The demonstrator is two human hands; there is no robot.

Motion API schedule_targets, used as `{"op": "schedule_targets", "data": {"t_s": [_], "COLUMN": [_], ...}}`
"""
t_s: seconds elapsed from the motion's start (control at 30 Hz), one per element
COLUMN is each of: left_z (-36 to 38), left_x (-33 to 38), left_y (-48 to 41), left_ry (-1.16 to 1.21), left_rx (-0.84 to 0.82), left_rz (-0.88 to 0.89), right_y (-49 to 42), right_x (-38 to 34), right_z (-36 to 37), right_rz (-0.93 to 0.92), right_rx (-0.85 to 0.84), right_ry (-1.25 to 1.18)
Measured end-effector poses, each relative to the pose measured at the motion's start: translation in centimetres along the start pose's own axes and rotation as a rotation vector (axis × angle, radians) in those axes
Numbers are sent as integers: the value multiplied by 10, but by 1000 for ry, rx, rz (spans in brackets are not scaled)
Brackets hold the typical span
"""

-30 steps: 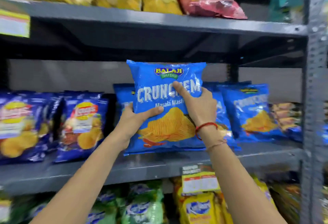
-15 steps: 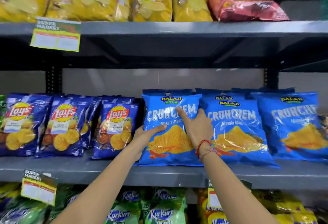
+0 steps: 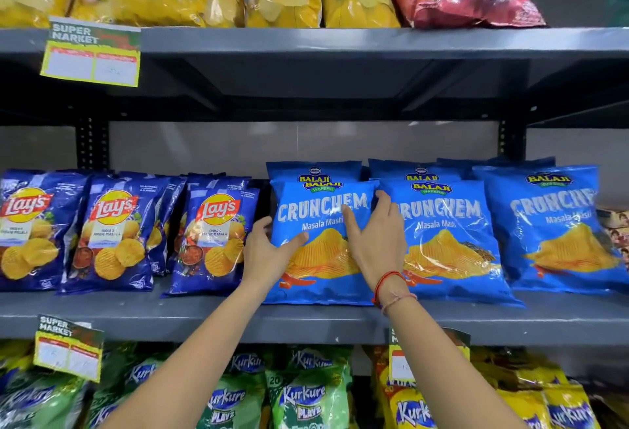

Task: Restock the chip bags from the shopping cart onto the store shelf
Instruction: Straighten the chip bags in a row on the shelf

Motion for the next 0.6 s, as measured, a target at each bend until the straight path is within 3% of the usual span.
{"op": "schedule_targets", "data": {"t_s": [0.13,0.2,0.27,0.4,0.5,0.6], "left_z": [-36,-69,-102,-142,-146,-143], "left_x": [27,35,33,-5,-44,-65], "left_y": [0,-2,-9,-24,-16,-8], "left_ry": [-142,-218,-301,-458,-375,-345], "left_rx": [19,81,105,-128,-379,-494], "left_rz": [193,259,262,65,-204,-295], "right_y": [26,41,58,99,111,115], "right_x": [-42,-65,-87,-117,-116,-109], "right_z": [-18,-2,32,108,145,167], "right_rz": [-209,-254,-230,-163,-46,77], "right_rx": [84,-70,-334,-758,-831,-827], "right_ry": [-74,-200,-291,-161,-47,-39]}}
Point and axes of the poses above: each hand's wrist, its own y-axis away from the middle knuckle, its own z-axis out of the palm, x = y × z, the point moved 10 cm from there along -y, towards the middle knuckle, and after that the axes turned 8 degrees about z, right-handed, at the moved point
